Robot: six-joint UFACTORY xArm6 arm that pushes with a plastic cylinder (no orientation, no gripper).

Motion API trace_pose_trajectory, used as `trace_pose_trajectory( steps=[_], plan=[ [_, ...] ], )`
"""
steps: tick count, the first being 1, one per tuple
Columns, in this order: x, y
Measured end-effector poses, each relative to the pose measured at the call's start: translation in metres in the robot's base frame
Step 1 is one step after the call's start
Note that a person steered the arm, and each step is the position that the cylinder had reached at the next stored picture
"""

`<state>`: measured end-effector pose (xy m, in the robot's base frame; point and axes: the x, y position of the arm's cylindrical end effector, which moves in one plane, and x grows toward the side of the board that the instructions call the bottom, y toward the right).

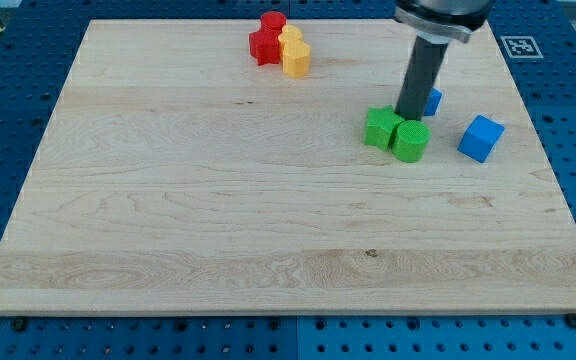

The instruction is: Push the green circle slightly right and down a bit

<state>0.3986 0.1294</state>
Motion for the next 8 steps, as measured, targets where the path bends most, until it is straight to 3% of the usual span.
trace_pose_trajectory(
  steps=[3, 6, 8],
  plan=[
    [0.002, -0.112],
    [-0.011, -0.031],
    [0.010, -0.004]
  ],
)
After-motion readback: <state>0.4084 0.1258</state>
